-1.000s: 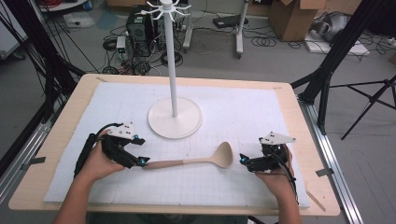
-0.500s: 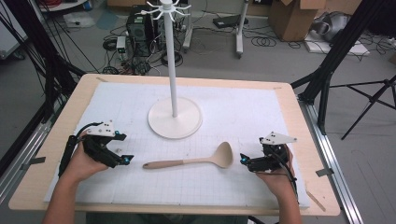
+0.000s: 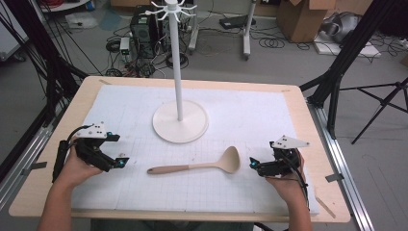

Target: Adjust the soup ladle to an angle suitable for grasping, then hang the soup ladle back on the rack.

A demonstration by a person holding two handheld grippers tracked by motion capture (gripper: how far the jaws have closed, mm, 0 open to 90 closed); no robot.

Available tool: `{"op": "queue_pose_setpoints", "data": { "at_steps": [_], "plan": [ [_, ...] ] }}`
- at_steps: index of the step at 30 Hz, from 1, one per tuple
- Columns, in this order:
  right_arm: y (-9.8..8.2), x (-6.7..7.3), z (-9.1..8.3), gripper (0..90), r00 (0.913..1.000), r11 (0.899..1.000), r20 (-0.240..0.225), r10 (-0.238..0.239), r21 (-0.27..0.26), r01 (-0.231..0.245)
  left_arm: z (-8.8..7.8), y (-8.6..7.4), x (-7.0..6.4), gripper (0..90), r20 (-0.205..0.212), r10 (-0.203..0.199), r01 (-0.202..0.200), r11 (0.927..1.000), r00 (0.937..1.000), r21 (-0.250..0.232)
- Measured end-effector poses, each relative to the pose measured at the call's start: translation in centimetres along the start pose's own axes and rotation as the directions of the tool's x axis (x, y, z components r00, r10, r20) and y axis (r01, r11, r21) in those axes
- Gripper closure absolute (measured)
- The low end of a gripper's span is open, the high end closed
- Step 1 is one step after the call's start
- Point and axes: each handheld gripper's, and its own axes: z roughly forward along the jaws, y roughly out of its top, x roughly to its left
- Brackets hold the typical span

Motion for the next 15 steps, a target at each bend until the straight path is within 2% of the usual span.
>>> {"op": "queue_pose_setpoints", "data": {
  "at_steps": [15],
  "plan": [
    [-0.06, -0.08, -0.09, 0.1, 1.0000, 1.000, 0.001, -0.001, 0.006, 0.001, -0.85, -0.01, 0.51, 1.6, -0.024, -0.013, 0.012, 0.9991, 0.9996, -0.040]
  ]
}}
